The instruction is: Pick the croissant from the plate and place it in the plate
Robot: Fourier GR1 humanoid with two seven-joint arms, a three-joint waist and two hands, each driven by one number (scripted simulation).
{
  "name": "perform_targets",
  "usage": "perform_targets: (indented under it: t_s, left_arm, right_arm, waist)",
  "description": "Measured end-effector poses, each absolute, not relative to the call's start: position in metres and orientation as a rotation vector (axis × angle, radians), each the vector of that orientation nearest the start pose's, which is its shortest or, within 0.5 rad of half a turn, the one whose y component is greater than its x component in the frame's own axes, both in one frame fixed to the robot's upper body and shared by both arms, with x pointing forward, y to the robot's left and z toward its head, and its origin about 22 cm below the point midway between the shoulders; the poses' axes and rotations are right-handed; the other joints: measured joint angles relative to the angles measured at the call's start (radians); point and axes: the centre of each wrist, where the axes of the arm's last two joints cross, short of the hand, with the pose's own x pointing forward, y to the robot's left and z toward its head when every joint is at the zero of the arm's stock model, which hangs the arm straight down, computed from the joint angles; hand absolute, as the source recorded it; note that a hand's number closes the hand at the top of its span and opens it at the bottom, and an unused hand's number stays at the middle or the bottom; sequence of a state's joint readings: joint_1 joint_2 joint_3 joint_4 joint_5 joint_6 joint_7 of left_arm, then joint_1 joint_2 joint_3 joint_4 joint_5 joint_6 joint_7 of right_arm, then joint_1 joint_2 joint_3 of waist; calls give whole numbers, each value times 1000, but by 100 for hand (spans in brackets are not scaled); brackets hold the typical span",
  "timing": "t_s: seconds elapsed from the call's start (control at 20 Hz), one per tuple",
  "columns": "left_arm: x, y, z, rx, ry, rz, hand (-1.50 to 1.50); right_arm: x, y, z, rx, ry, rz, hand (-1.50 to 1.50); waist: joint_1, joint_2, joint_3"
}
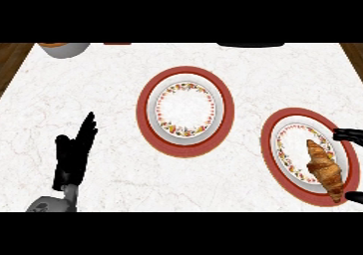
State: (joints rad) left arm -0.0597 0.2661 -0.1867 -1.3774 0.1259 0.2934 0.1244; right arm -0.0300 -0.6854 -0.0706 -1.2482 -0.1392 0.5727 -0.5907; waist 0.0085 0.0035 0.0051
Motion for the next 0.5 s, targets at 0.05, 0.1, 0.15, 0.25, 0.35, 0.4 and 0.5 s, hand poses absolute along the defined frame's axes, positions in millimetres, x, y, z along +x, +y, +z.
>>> perform_targets:
  t_s: [0.05,0.1,0.15,0.25,0.35,0.4,0.5]
  left_arm:
    - [250,252,-25,241,-1294,-31,0]
    - [249,252,-23,238,-1294,-36,0]
    - [250,251,-21,235,-1295,-38,0]
    - [252,251,-16,233,-1298,-41,0]
    - [252,251,-13,235,-1294,-44,0]
    - [251,253,-13,231,-1293,-45,0]
    - [252,252,-11,234,-1293,-46,0]
  right_arm:
    - [239,-434,41,89,-1708,695,-150]
    - [241,-437,44,40,-1697,753,-150]
    - [245,-438,50,-4,-1695,809,-150]
    - [250,-443,58,-82,-1677,917,-150]
    - [257,-446,72,-137,-1649,1020,-150]
    - [259,-445,75,-155,-1631,1069,-150]
    - [264,-446,83,-181,-1579,1156,-150]
  waist:
    - [2,0,0]
    - [7,0,0]
    - [9,0,-1]
    - [11,0,-2]
    - [10,-1,-2]
    - [10,-1,-3]
    - [8,-1,-4]
